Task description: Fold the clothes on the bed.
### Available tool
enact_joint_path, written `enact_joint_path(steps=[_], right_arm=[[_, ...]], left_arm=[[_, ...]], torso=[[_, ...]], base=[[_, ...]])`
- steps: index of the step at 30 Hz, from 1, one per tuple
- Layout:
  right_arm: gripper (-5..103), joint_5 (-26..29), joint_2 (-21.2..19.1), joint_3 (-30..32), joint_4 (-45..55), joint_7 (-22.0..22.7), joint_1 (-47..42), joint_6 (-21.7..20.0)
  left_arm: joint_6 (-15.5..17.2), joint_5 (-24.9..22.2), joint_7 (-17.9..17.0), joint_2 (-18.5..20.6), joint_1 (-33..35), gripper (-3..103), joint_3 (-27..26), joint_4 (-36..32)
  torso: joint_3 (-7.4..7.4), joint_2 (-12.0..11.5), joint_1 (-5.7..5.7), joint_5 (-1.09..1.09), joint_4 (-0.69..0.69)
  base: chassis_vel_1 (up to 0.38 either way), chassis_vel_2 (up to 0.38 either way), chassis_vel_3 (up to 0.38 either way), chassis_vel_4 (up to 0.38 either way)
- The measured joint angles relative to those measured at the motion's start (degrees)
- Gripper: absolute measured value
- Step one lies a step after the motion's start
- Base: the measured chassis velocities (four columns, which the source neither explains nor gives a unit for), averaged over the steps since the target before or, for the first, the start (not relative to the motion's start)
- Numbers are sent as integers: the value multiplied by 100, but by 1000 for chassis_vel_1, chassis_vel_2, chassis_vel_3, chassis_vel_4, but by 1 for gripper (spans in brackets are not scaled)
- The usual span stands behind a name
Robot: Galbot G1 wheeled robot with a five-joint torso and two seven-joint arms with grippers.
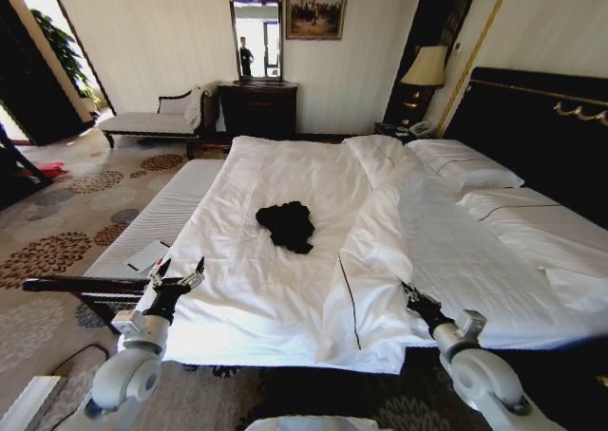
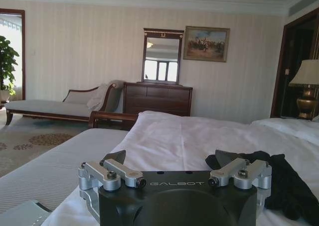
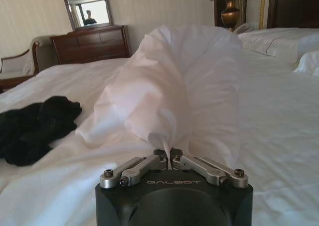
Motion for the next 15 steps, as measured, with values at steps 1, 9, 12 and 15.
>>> enact_joint_path(steps=[1, 9, 12, 15], right_arm=[[1, 172, -7, 113, 115, 30, -44, -19], [1, 754, -19, 836, 928, 258, -389, -92], [1, 713, -21, 964, 1086, 290, -457, -93], [1, 586, -14, 1128, 1209, 296, -560, -95]], left_arm=[[-2, -4, -2, 0, -8, 100, 0, 8], [-5, -47, -24, -4, -86, 100, 21, 37], [-5, -67, -26, 3, -92, 100, 19, 37], [-4, -92, -29, 12, -95, 100, 6, 37]], torso=[[0, 0, 0, 0, 0], [0, 0, -1, -1, -1], [0, 0, -1, -1, 0], [0, 0, -1, -1, 0]], base=[[0, 0, 0, 0], [0, 0, 0, 0], [0, 0, 0, 0], [0, 0, 0, 0]])
